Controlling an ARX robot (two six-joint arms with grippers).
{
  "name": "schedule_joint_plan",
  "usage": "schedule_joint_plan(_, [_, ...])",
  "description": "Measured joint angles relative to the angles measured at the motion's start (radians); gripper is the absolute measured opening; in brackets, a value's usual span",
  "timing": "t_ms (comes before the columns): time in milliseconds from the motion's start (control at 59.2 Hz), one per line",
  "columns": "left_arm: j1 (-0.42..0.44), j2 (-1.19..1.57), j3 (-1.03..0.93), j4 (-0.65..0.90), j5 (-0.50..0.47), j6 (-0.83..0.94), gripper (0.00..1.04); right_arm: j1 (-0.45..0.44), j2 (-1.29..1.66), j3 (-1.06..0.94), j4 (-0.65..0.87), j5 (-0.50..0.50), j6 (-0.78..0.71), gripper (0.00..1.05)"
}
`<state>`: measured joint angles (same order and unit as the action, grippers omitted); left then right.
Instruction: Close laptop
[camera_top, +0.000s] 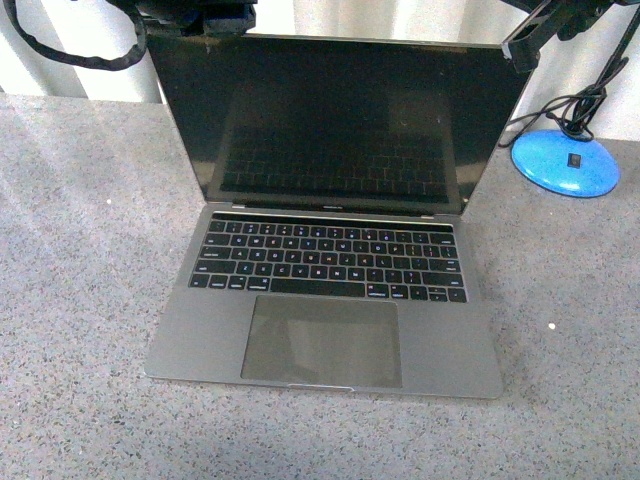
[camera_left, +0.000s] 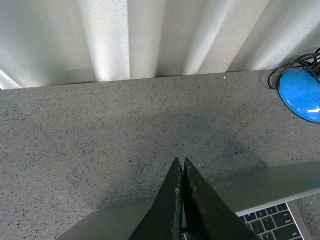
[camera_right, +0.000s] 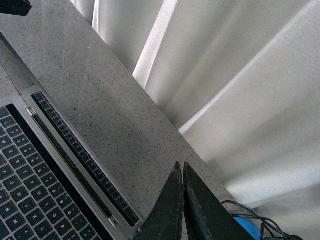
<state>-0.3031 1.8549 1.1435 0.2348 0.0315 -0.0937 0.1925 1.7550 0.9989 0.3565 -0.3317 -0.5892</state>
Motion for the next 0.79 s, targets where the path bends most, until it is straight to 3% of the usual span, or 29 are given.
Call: schedule_joint_plan(793, [-0.004,0.002,-0.031,0.025,-0.006,-0.010,0.04,0.000,0.047,-0.034,0.041,-0.004,-0.001,0.01])
